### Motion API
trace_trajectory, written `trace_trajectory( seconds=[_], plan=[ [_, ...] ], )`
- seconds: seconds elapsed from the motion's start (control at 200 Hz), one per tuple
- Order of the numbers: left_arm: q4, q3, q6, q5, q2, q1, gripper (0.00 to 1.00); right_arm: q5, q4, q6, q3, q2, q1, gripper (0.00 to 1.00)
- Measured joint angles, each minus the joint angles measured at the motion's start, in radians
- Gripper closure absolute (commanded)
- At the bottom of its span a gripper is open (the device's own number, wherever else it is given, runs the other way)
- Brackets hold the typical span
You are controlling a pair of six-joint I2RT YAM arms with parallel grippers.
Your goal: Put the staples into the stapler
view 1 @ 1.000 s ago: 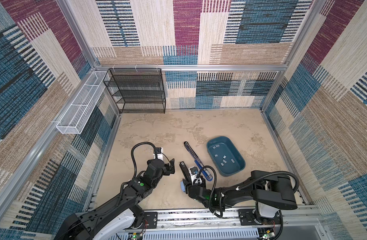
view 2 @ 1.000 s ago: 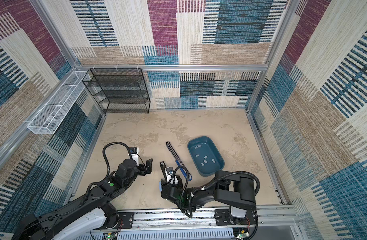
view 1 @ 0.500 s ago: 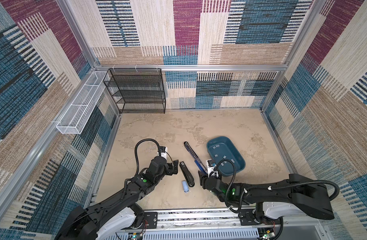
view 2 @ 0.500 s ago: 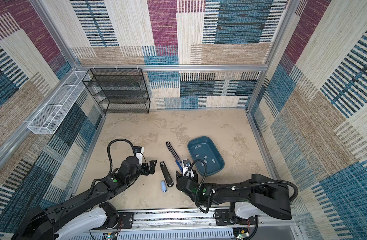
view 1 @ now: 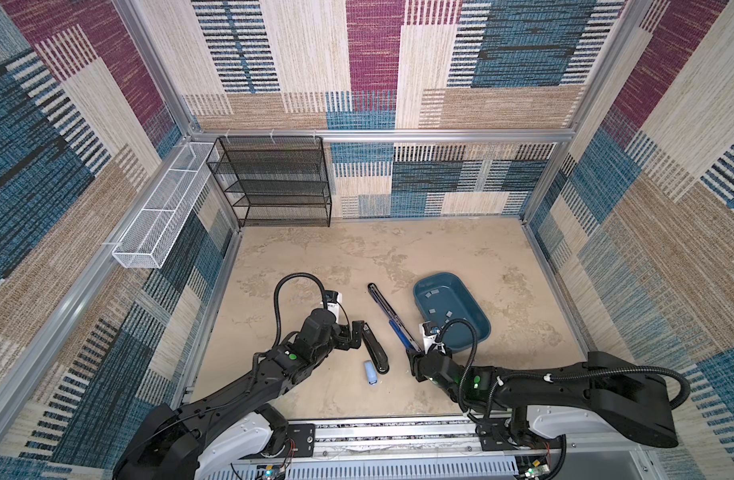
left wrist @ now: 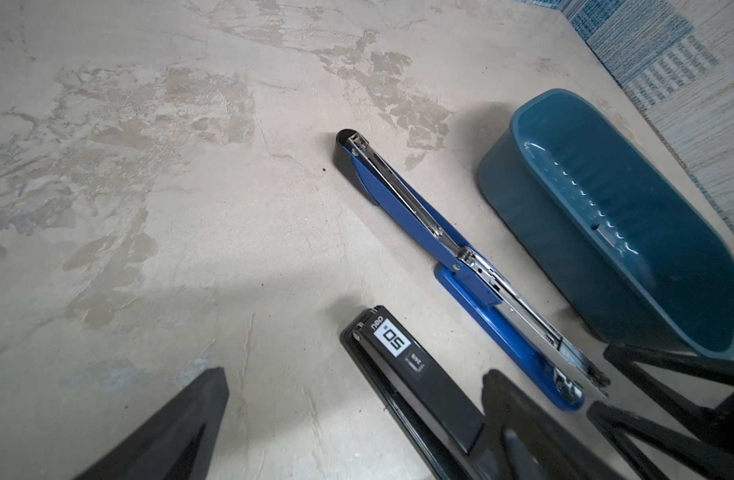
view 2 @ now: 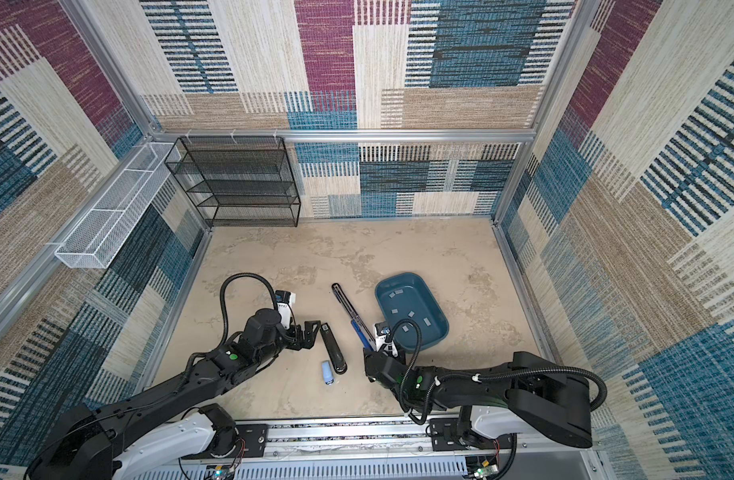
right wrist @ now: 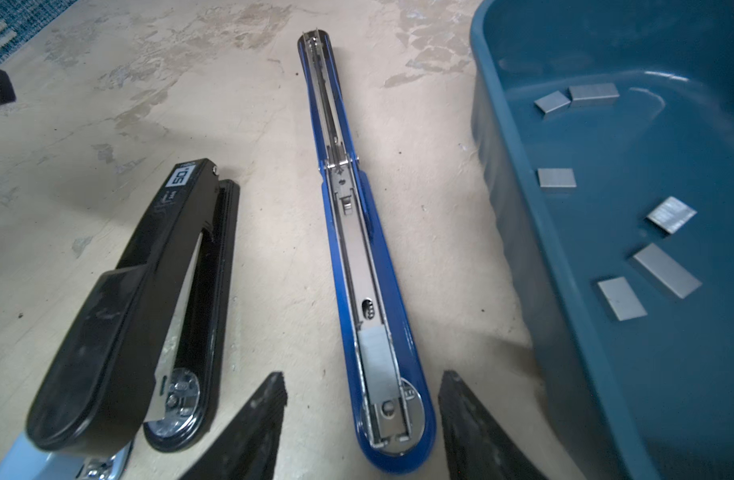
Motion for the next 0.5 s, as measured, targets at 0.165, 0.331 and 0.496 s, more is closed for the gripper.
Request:
trace_trajectory(
  seconds=[0.165,0.331,0.496],
  plan=[
    [-0.002,-0.002,0.0,0.019,0.004,0.0,0.01,-0.009,0.006,0.0,-0.009,0.042,-0.006,0.45],
    [-0.006,0.007,0.0,0.043,0.001,0.0,0.01,-0.009,0.019,0.0,0.002,0.084,-0.006,0.5],
    [0.001,0.011,-0.012,0.047,0.027,0.0,0.01,0.003,0.036,-0.005,0.023,0.145,-0.008,0.56]
  ],
)
